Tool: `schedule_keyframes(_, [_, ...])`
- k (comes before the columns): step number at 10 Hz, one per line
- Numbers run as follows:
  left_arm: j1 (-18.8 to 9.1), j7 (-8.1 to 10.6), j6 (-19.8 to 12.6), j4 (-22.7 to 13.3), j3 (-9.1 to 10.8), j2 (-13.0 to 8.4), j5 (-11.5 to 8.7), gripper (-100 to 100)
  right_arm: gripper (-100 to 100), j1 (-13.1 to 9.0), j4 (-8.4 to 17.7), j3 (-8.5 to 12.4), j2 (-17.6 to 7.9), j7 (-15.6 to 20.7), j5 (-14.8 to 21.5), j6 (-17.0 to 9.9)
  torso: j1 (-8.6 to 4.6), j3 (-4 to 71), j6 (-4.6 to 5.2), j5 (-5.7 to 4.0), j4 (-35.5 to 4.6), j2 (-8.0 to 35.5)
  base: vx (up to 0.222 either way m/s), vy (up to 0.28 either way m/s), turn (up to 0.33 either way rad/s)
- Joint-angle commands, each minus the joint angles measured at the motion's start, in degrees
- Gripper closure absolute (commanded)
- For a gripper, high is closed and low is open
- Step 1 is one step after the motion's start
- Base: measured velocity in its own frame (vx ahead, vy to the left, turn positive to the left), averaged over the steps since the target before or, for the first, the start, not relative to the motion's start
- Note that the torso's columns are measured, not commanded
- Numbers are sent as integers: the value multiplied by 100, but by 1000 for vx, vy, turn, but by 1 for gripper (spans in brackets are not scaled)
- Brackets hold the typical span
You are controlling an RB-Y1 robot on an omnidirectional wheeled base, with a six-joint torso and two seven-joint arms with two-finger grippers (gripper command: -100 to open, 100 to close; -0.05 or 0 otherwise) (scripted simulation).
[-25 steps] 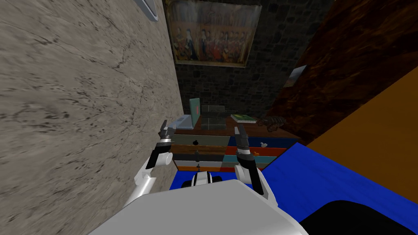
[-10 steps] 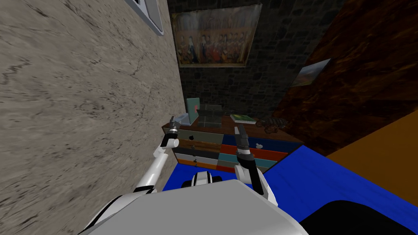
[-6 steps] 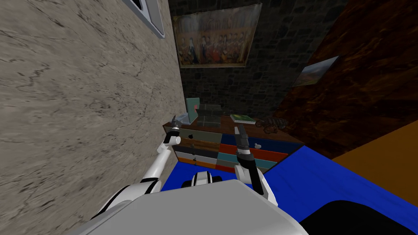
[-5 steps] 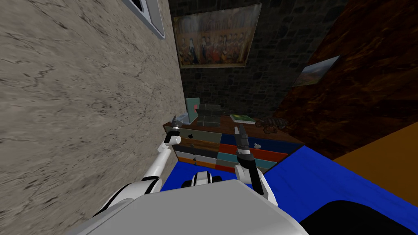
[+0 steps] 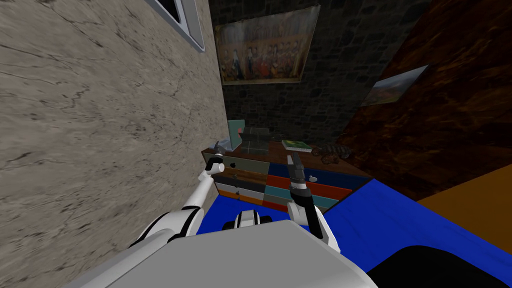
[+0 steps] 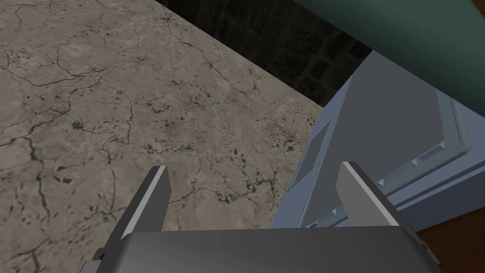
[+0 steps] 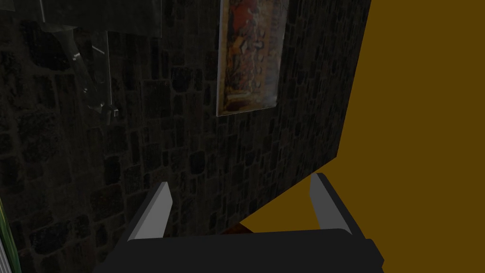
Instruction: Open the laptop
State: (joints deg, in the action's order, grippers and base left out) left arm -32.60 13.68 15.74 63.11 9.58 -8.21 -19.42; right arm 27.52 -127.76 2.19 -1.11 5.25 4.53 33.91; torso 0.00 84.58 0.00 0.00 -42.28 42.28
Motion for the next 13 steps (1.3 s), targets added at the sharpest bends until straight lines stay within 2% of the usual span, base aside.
schedule_keyframes(1, [-328,32,-125,-441,65,46,-82,-100,0,0,0,0,0,0,0,0,3,0,0,1,1,-3,-37,-54,74])
schedule_keyframes(2, [-528,51,-199,-608,107,75,-133,-100,0,0,0,0,0,0,0,0,0,0,0,0,0,0,-59,-81,128])
schedule_keyframes(3, [-541,51,-199,-725,107,75,-133,-100,0,0,0,0,0,0,0,0,-8,-4,0,-2,-2,6,-48,-68,30])
schedule_keyframes(5, [-935,88,-335,-1177,185,126,-228,-100,0,0,0,0,0,0,0,0,1,0,0,0,0,-1,-47,-68,74])
schedule_keyframes(6, [-935,88,-335,-1210,185,126,-228,-100,0,0,0,0,0,0,0,0,-2,-1,-1,-1,0,0,-43,-55,38])
schedule_keyframes(7, [-1114,105,-396,-1358,220,147,-272,-100,0,0,0,0,0,0,0,0,2,-1,4,1,1,-1,-42,-44,59])
schedule_keyframes(8, [-1114,105,-396,-1429,220,147,-272,-100,0,0,0,0,0,0,0,0,-2,-1,7,0,-1,1,-26,-34,33])
schedule_keyframes(13, [-1768,168,-615,-2211,350,248,-432,-100,0,0,0,0,0,0,0,0,-28,-2,25,-6,10,3,-44,-53,64])
